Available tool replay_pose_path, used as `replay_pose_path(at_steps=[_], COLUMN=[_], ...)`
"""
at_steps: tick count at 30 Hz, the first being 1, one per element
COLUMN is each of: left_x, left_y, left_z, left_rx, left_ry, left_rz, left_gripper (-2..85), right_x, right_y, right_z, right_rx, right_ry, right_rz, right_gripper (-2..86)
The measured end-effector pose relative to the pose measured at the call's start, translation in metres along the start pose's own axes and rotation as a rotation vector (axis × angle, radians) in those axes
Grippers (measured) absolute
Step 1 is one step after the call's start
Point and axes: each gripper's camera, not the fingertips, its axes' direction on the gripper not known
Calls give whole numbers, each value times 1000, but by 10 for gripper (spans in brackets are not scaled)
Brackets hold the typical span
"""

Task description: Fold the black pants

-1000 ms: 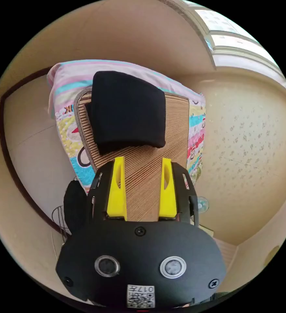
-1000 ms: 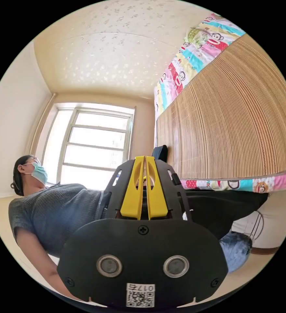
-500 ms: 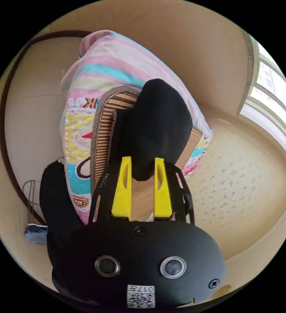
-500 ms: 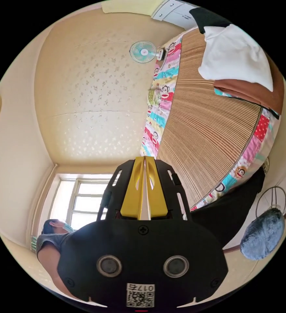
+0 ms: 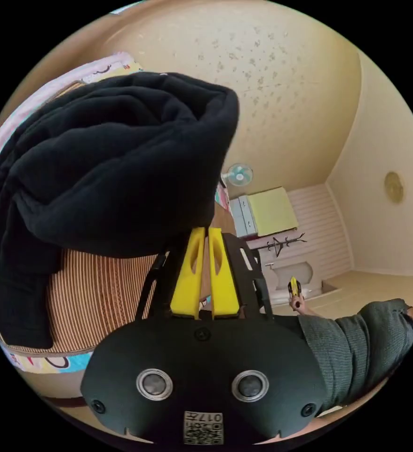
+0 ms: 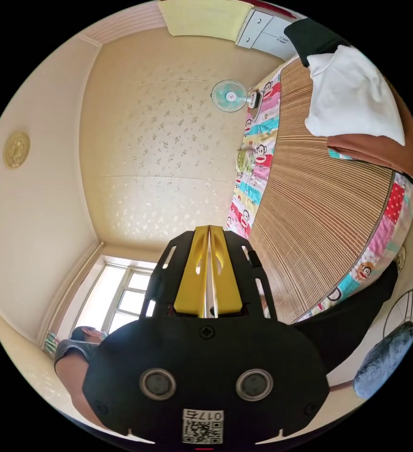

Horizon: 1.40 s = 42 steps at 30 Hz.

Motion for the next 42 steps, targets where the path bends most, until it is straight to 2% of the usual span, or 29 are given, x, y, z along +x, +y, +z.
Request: replay_pose_path(at_steps=[2, 4, 7, 10, 14, 18, 21, 23, 25, 29, 31, 34, 37, 39, 41, 42], left_x=[15, 23, 23, 11, -27, -46, -66, -103, -133, -178, -202, -239, -260, -262, -259, -257], left_y=[20, 50, 102, 139, 162, 156, 128, 103, 87, 38, 16, -11, -37, -45, -43, -41], left_z=[82, 134, 188, 201, 152, 96, 44, 3, -14, -5, 14, 51, 111, 146, 197, 210], left_rx=[-229, -378, -588, -740, -630, -470, -252, 32, 191, 311, 315, 324, 172, 53, -84, -111], left_ry=[-80, -112, -52, 52, 35, 93, 56, 50, 40, -159, -161, -73, -47, -206, -473, -521], left_rz=[48, 86, 143, 164, 58, 65, 46, -78, -183, -375, -431, -548, -605, -612, -558, -521], left_gripper=[8, 14, 18, 14, 34, 51, 52, 65, 88, 105, 106, 146, 177, 169, 119, 103], right_x=[-1, -4, -7, -7, -6, -3, -2, -2, -3, -10, -13, -19, -22, -21, -20, -19], right_y=[3, 8, 17, 24, 31, 34, 33, 32, 30, 25, 23, 20, 18, 17, 16, 15], right_z=[22, 40, 59, 67, 67, 68, 76, 85, 95, 117, 124, 133, 137, 138, 139, 140], right_rx=[-58, -107, -170, -210, -205, -178, -172, -183, -200, -234, -248, -265, -270, -266, -261, -258], right_ry=[-14, -22, -11, 23, 48, 58, 46, 42, 42, 41, 40, 49, 54, 43, 24, 6], right_rz=[-9, -21, -28, -22, -9, 8, 11, 11, 10, 2, 0, -2, -4, -1, 2, 3], right_gripper=[3, 4, 4, 4, 3, 3, 3, 2, 2, 3, 3, 3, 4, 4, 5, 6])
